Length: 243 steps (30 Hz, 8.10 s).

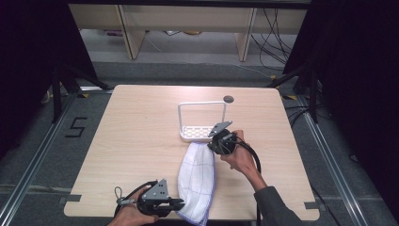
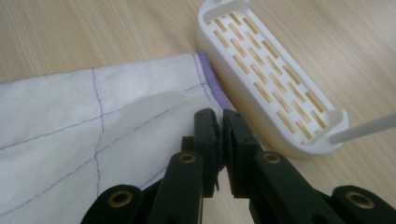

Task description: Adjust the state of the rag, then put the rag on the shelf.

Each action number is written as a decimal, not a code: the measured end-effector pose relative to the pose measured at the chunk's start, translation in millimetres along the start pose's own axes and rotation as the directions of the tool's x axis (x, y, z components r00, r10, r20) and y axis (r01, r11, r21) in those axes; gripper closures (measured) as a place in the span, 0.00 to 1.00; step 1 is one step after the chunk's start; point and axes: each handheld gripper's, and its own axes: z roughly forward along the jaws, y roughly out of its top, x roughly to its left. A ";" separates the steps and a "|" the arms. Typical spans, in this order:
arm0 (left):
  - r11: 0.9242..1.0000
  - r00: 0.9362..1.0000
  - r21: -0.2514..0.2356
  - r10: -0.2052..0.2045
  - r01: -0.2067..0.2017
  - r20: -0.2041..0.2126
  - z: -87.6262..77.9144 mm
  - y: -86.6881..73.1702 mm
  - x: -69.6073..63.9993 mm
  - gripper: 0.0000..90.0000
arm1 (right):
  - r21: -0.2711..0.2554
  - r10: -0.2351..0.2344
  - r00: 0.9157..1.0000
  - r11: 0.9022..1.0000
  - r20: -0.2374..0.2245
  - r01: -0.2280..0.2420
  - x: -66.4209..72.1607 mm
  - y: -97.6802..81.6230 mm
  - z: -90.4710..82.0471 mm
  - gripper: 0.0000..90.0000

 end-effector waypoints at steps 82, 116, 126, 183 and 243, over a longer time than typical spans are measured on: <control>0.994 0.946 -0.009 -0.108 0.111 -0.304 54.9 48.6 164.2 0.95 | 0.037 0.361 0.932 0.932 0.031 -0.362 -11.7 -26.4 43.0 0.50; 0.990 0.963 -0.104 -0.118 0.095 -0.241 23.2 66.4 144.9 0.96 | -0.126 0.265 0.959 0.953 -0.098 -0.276 7.6 -10.3 5.2 0.95; 0.988 0.964 -0.141 -0.098 0.064 -0.246 9.1 83.4 138.0 0.96 | -0.168 0.266 0.958 0.945 -0.111 -0.282 7.4 -7.2 -17.1 0.95; 0.952 0.971 -0.307 -0.060 -0.015 -0.233 -81.1 166.8 111.5 0.96 | -0.429 0.219 0.974 0.875 -0.059 -0.223 9.0 43.6 -129.3 0.95; 0.911 0.904 -0.396 -0.264 0.119 -0.336 -82.8 261.0 224.8 0.96 | -0.445 0.359 0.933 0.836 0.001 -0.321 -118.5 134.0 -114.6 0.94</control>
